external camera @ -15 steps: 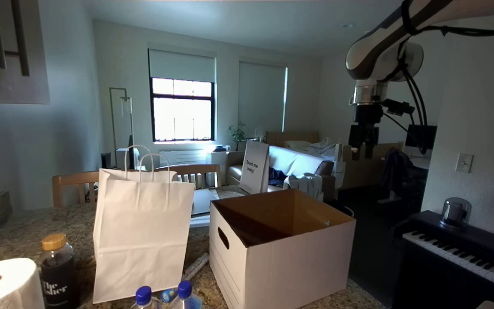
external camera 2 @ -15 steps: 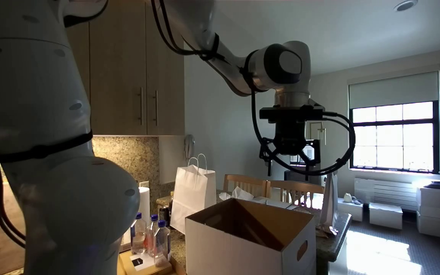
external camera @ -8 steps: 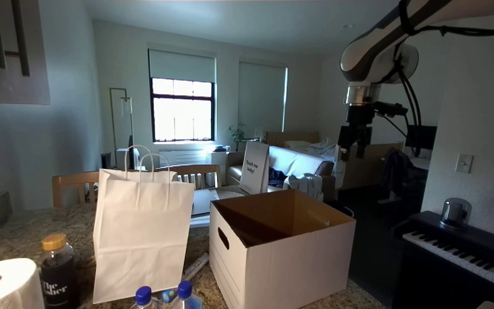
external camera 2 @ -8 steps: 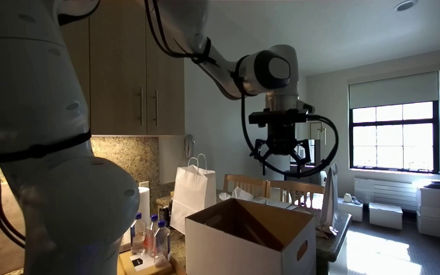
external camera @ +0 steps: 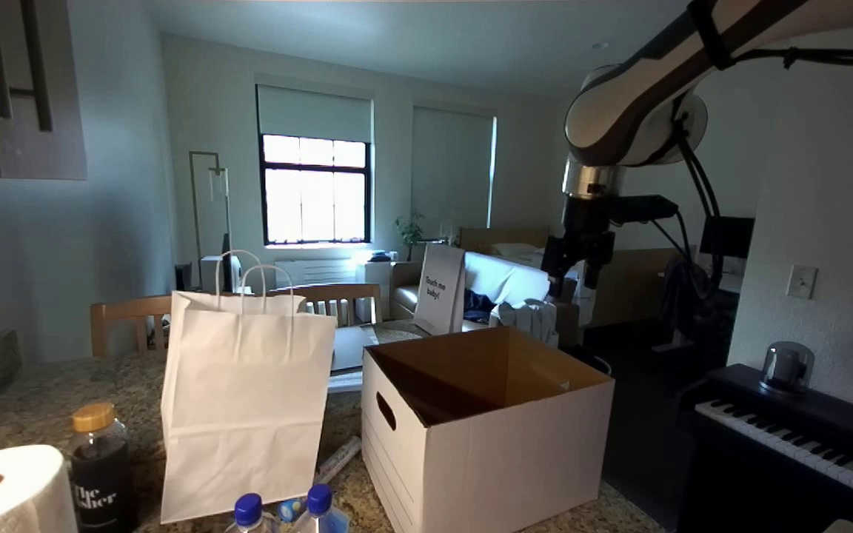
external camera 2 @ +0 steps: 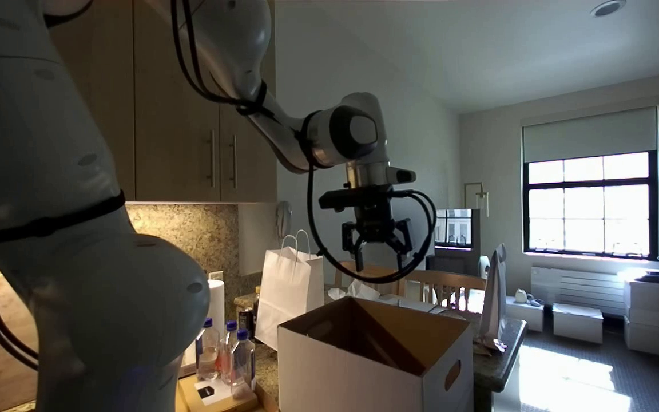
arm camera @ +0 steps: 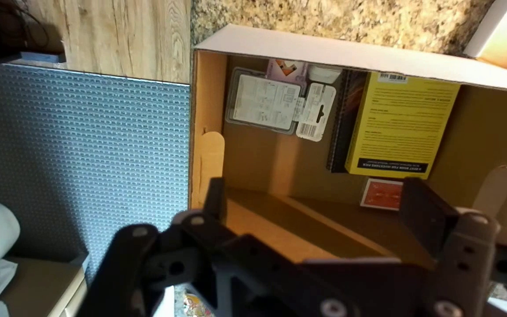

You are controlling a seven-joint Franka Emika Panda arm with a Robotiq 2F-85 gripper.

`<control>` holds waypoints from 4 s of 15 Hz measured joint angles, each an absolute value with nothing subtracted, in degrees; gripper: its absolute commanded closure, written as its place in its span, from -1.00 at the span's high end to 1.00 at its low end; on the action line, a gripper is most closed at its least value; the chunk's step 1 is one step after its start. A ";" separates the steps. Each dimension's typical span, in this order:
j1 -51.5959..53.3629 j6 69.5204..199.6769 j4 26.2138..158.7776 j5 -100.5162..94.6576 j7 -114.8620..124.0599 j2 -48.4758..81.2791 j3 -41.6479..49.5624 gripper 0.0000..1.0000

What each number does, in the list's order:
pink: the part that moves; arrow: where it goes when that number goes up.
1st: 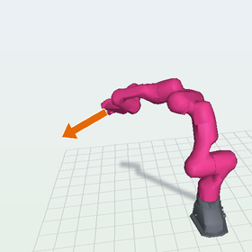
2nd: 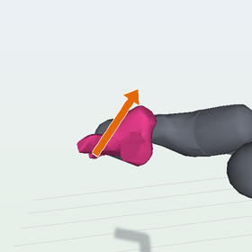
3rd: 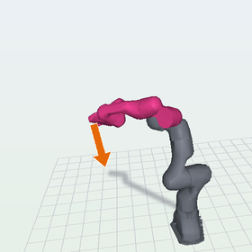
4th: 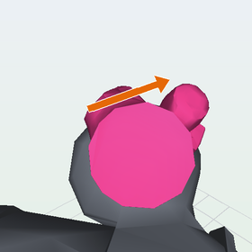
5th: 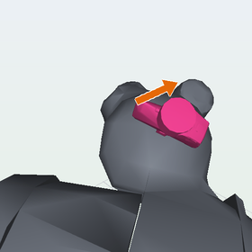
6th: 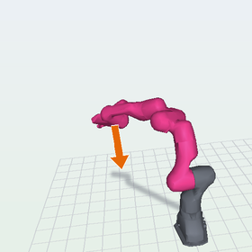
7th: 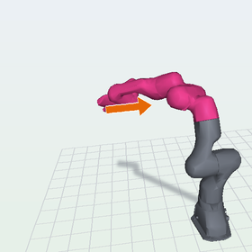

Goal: Place four empty bottles inside the white storage box

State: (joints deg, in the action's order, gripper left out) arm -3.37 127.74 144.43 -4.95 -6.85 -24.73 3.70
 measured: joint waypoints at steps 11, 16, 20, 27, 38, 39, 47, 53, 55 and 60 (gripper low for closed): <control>4.35 127.53 145.80 -3.57 5.19 -26.80 -7.18 1.00; 9.22 127.63 142.13 -0.04 9.95 -21.93 -12.22 1.00; 12.63 127.63 137.15 2.64 11.12 -15.40 -15.26 1.00; 17.33 132.91 130.99 0.68 20.28 -3.08 -21.37 1.00; 25.42 147.64 130.02 -16.27 48.26 11.78 -18.28 1.00; 25.60 148.13 129.93 -16.23 48.34 12.32 -17.78 1.00; 25.89 148.89 129.70 -16.07 48.46 15.65 -15.24 1.00; 26.61 149.12 127.96 -15.40 48.46 18.31 -15.12 1.00; 26.69 149.12 127.40 -15.36 48.46 18.82 -14.96 1.00; 27.01 149.12 126.49 -15.12 48.46 19.77 -14.60 1.00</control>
